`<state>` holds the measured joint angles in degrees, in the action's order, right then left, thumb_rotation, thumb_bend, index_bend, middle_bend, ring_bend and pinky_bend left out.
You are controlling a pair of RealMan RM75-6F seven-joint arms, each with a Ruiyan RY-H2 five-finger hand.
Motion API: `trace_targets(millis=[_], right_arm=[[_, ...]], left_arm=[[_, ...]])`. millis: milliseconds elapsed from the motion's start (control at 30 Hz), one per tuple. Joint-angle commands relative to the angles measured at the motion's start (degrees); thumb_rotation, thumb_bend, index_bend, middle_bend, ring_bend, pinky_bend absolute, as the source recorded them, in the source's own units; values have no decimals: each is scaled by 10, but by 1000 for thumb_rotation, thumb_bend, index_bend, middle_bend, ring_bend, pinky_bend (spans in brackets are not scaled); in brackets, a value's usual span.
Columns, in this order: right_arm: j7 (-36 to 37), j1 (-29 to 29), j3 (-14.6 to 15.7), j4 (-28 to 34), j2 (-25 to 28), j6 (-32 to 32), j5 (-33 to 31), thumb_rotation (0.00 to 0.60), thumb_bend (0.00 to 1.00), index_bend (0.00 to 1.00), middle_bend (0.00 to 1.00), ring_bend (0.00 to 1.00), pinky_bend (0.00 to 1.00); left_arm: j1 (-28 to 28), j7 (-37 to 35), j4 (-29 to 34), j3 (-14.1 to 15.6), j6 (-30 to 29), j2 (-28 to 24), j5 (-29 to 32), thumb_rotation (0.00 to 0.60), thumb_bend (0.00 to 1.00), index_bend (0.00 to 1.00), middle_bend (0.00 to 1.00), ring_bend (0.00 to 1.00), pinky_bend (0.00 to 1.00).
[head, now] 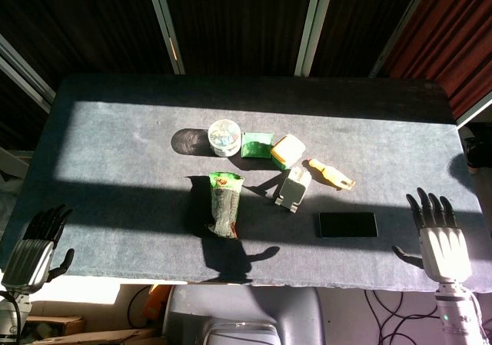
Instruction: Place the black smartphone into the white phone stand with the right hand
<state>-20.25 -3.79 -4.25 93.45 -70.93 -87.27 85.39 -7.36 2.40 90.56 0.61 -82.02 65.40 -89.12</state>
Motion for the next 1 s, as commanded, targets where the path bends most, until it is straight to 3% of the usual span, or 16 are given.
trace_targets(millis=[33, 333, 600, 800, 1000], right_arm=[[0, -1, -1, -1, 0, 3, -3, 600, 180, 0, 0, 0, 3], [4, -21, -12, -6, -1, 50, -40, 600, 180, 0, 0, 0, 3], [-1, -112, -30, -36, -1, 243, -137, 600, 180, 0, 0, 0, 20], [-20, -164, -37, -49, -13, 325, -186, 600, 180, 1, 0, 0, 36], [27, -204, -35, -74, -23, 404, -205, 600, 180, 136, 79, 0, 84]], left_arm=[[0, 0, 0, 0, 0, 0, 0, 600, 433, 0, 0, 0, 65], [-4, -1, -1, 0, 8, 0, 1, 600, 433, 0, 0, 0, 65], [-8, -5, -2, 2, 15, -1, -1, 600, 433, 0, 0, 0, 65], [-8, -4, -2, 5, 15, -1, -5, 600, 433, 0, 0, 0, 66], [-8, -8, -2, 6, 14, -2, -6, 600, 433, 0, 0, 0, 65]])
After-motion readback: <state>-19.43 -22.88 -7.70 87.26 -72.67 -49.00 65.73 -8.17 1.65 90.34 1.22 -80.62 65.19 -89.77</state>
